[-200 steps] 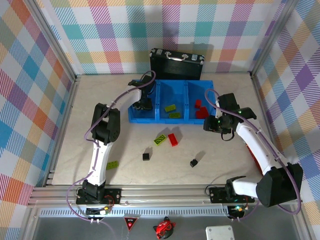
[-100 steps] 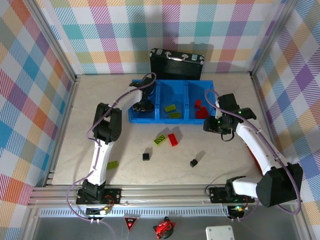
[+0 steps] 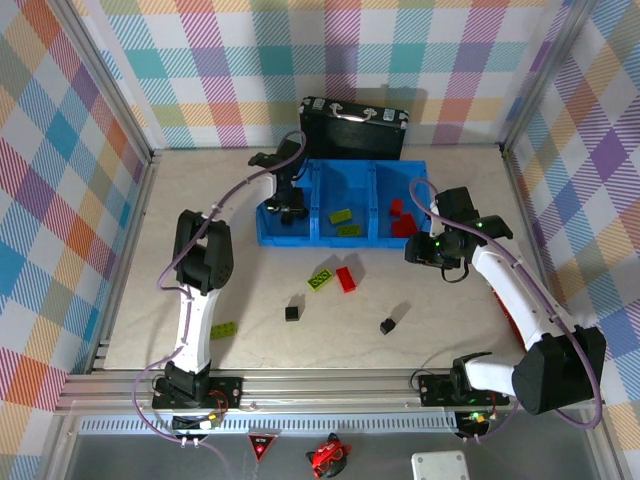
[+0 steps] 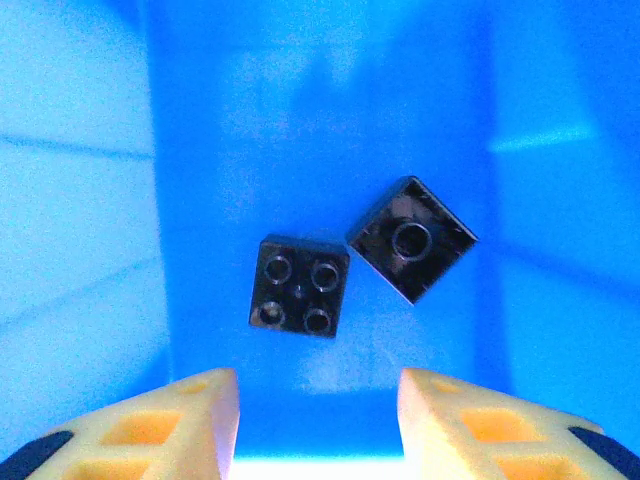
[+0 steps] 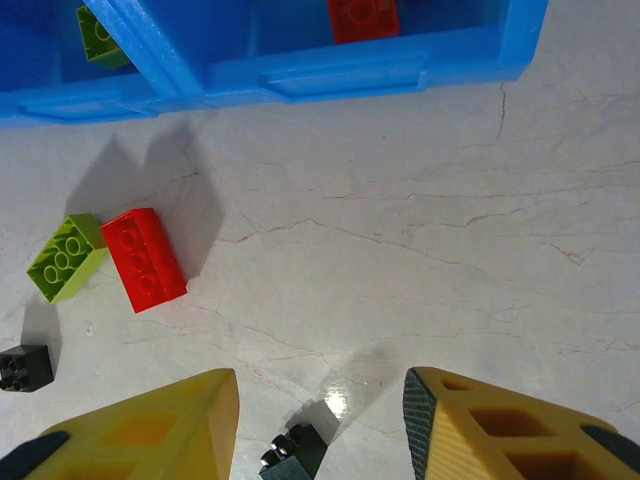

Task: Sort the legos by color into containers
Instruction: Place the lego in the container, then pick up the lego from the center of the table.

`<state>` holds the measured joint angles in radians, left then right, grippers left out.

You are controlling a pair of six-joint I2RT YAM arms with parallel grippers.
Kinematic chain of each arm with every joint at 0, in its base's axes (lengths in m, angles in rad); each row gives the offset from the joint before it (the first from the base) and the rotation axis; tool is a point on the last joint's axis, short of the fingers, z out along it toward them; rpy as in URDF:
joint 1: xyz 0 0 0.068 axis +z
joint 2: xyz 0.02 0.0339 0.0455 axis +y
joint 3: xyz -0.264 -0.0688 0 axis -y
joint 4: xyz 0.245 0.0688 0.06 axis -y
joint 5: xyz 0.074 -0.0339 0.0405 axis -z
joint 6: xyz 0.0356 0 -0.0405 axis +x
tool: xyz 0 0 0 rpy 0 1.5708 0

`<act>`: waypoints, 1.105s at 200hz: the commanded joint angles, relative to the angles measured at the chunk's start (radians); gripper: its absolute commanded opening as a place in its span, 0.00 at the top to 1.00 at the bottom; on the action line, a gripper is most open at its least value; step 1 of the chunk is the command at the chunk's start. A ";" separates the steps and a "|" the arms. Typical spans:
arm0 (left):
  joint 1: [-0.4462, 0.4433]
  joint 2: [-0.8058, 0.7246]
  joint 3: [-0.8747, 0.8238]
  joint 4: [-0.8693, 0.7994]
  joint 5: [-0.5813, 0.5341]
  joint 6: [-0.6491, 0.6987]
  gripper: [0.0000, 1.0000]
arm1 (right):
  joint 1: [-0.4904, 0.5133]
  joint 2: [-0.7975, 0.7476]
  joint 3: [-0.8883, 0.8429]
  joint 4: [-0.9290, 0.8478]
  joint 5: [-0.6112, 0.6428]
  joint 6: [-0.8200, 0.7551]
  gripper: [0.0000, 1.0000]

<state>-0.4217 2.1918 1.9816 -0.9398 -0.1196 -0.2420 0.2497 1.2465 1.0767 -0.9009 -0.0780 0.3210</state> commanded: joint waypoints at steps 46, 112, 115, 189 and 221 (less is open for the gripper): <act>0.014 -0.247 -0.203 0.015 0.033 0.012 0.55 | 0.019 0.002 -0.003 -0.009 -0.035 0.036 0.52; 0.064 -0.484 -0.412 0.026 0.054 0.034 0.55 | 0.104 0.037 -0.021 -0.003 -0.008 0.082 0.52; 0.069 -0.495 -0.422 0.026 0.056 0.035 0.55 | 0.110 0.040 -0.022 -0.003 -0.006 0.083 0.52; 0.215 -0.706 -0.618 0.028 0.089 0.121 0.56 | 0.285 0.110 -0.046 0.005 0.078 0.181 0.51; 0.239 -0.762 -0.722 0.107 0.097 0.121 0.56 | 0.354 0.178 -0.027 0.025 0.099 0.210 0.51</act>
<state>-0.2005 1.4746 1.3231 -0.8871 -0.0444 -0.1486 0.5636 1.3785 1.0424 -0.8909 -0.0120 0.4839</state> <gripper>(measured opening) 0.442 0.489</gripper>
